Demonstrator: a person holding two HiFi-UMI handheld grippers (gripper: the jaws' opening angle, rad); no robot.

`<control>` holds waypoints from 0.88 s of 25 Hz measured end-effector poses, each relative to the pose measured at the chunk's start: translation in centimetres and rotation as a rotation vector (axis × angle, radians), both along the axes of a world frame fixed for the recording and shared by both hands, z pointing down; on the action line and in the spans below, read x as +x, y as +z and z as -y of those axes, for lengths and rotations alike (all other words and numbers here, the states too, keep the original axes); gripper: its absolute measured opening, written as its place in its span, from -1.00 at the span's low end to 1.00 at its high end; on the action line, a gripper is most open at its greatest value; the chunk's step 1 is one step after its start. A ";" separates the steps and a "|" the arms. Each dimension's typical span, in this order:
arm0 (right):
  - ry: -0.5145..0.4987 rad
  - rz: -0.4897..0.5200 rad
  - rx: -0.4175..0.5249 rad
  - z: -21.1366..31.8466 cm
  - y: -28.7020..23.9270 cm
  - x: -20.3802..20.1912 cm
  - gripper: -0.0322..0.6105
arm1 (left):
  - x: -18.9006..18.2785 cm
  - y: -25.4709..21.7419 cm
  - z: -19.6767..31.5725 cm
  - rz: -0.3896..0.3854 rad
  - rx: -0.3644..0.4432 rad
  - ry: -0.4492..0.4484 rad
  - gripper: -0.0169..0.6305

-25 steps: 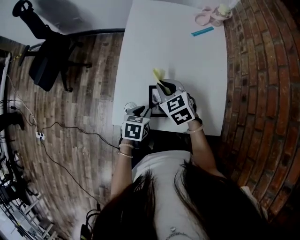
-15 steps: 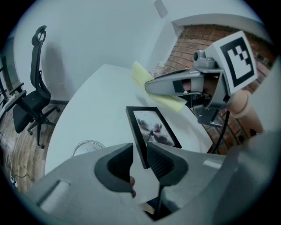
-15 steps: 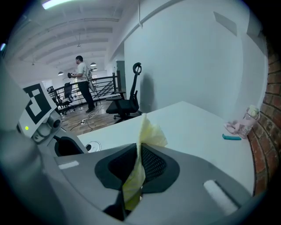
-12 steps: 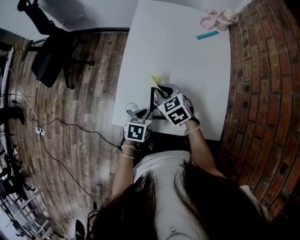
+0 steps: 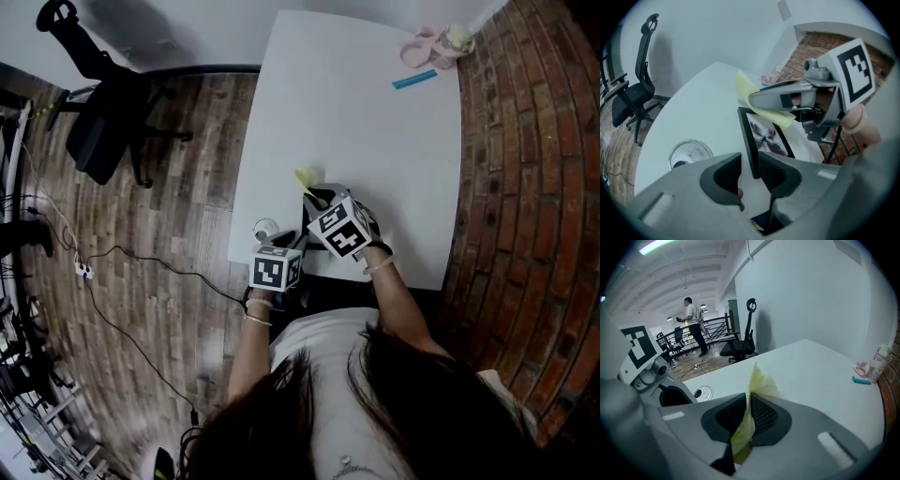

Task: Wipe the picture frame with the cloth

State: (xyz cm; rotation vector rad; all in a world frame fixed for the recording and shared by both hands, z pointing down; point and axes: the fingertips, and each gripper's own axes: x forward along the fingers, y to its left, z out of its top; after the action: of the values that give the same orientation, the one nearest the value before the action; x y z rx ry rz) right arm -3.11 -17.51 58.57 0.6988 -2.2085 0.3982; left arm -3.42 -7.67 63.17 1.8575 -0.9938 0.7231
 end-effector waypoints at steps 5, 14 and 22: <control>-0.001 -0.007 -0.033 -0.1 1.0 -0.7 -0.78 | 0.0 0.0 0.0 -0.028 -0.024 -0.023 -0.55; 0.056 -0.012 -0.097 0.1 2.6 -1.3 -0.78 | -0.6 0.0 -0.1 -0.019 -0.030 -0.020 -0.52; 0.113 0.015 -0.128 0.5 2.7 -0.8 -0.78 | -0.7 0.0 0.0 0.002 -0.032 -0.013 -0.52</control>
State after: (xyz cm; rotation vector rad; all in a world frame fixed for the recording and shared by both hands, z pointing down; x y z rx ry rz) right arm -3.89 -18.01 61.24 0.7550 -2.1417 0.5984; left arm -4.13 -7.64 63.14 1.8215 -0.9890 0.7295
